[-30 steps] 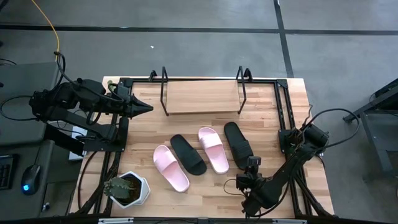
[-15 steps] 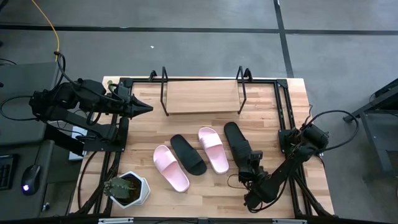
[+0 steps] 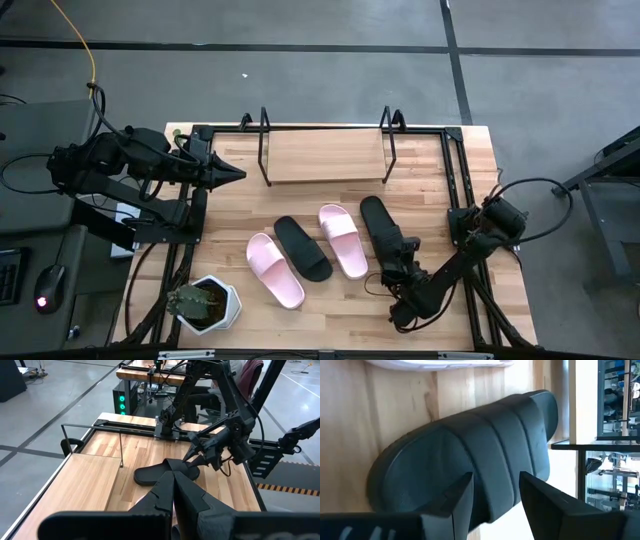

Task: Pick and place slides into the shelf
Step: Put the right black slide on the shelf

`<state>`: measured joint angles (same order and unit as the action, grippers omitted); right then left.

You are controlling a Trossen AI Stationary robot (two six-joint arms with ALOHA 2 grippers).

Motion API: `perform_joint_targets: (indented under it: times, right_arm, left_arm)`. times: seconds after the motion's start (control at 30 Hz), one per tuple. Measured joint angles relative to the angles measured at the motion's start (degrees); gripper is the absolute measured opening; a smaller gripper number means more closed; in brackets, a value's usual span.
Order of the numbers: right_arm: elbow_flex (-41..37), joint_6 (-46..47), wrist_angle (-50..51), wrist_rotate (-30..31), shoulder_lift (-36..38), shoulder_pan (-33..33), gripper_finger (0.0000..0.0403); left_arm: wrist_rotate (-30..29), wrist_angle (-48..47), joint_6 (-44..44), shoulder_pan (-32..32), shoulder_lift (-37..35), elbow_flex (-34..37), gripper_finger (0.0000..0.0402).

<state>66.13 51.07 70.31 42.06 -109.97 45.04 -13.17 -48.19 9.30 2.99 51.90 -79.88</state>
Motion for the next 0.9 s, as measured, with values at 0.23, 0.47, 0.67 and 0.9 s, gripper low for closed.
perform_joint_targets:
  times: [0.23,0.47,0.67,0.9]
  right_arm:
    - [0.0,-2.4,-1.9,0.0,0.0,-2.4,0.0152]
    - [0.0,-3.6,-2.9,0.0,0.0,-3.7,0.0151]
    - [0.0,-3.5,-4.8,-0.5,0.0,-3.7,0.0151]
    - [-0.5,-3.4,-5.5,0.0,0.0,-2.9,0.0151]
  left_arm:
    - [0.0,0.0,0.0,0.0,0.0,0.0,0.0001]
    - [0.0,0.0,0.0,0.0,0.0,0.0,0.0001]
    - [0.0,-0.5,0.0,0.0,0.0,0.0,0.0001]
    - [0.0,-1.2,0.0,0.0,0.0,0.0,0.0001]
